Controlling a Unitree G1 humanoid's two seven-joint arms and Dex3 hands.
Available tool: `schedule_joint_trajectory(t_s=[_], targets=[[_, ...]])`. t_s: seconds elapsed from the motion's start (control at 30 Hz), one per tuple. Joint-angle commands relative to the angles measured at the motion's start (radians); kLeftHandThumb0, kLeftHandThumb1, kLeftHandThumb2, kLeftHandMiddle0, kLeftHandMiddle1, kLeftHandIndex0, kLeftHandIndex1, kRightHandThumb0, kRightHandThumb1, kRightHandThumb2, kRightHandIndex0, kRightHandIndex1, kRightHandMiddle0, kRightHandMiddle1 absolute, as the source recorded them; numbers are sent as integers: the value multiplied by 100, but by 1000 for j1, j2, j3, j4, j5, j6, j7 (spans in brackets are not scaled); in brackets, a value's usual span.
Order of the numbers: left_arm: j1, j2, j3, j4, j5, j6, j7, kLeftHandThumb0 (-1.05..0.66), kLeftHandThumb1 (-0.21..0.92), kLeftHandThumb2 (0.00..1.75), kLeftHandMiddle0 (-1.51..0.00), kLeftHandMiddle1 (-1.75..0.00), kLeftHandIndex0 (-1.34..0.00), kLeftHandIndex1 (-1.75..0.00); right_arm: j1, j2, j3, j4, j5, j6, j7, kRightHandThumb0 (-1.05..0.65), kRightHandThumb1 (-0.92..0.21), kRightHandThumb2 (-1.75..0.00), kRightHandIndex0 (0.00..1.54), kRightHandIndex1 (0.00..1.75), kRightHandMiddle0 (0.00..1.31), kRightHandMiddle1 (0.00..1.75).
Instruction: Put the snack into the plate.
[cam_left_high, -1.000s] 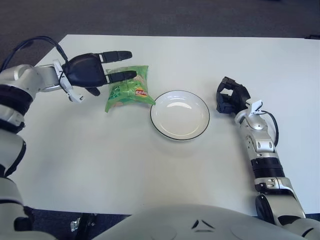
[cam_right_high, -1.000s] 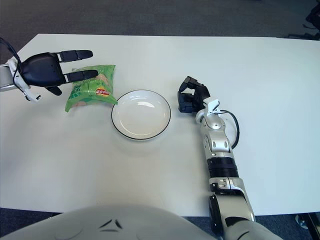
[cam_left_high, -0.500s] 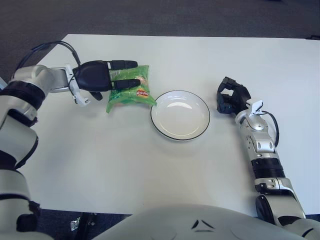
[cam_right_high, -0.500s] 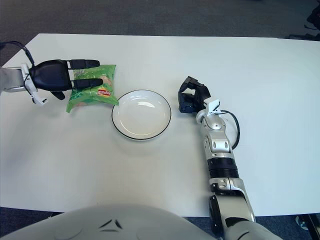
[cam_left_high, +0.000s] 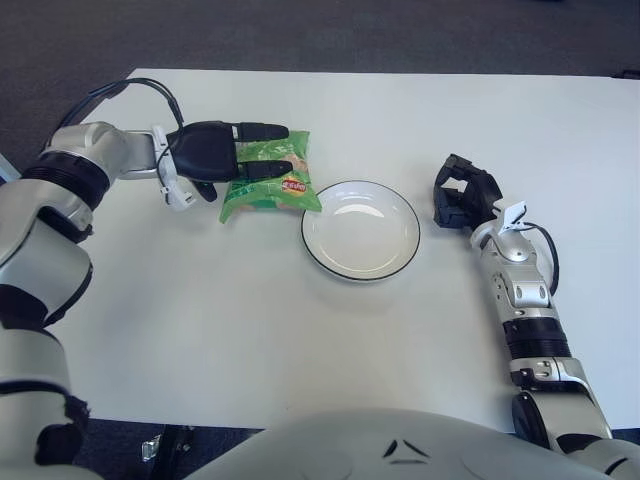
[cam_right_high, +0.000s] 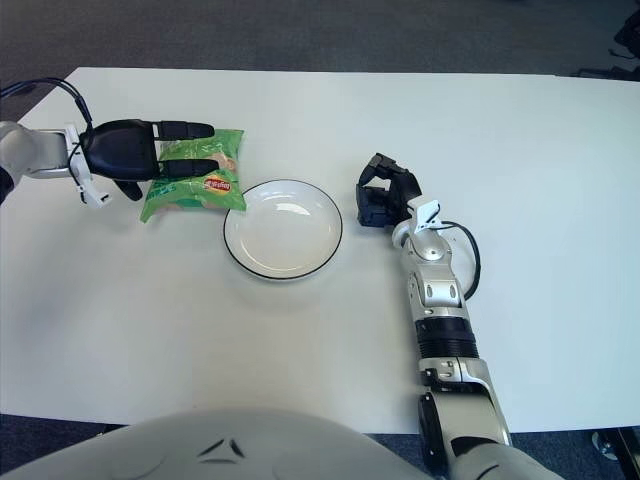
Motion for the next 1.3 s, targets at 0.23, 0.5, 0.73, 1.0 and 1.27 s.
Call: schedule_joint_trajectory(t_s=[0.23, 0.5, 0.73, 1.0, 1.27], targets=[[-58, -86, 8, 85, -83, 3, -73, -94, 85, 16, 0, 0, 0, 0, 82, 12, 22, 31, -17, 84, 15, -50, -28, -136, 126, 175, 64, 175], [-79, -133, 39, 151, -191, -36, -170, -95, 85, 17, 0, 0, 0, 0, 93, 12, 22, 10, -10, 96, 23, -50, -28, -136, 126, 175, 65, 175], [-73, -192, 63, 236, -264, 10, -189, -96, 84, 18, 0, 0, 0, 0, 102, 14, 21, -9, -9, 107, 23, -50, -28, -136, 127, 175, 65, 175], [-69, -228, 91, 290, -343, 27, -192, -93, 80, 19, 0, 0, 0, 0, 117, 13, 23, -36, -7, 121, 29, -50, -28, -136, 128, 175, 65, 175], [-64, -236, 122, 303, -413, 27, -232, -87, 71, 40, 0, 0, 0, 0, 124, 11, 22, -50, -6, 131, 35, -50, -28, -137, 128, 175, 65, 175]])
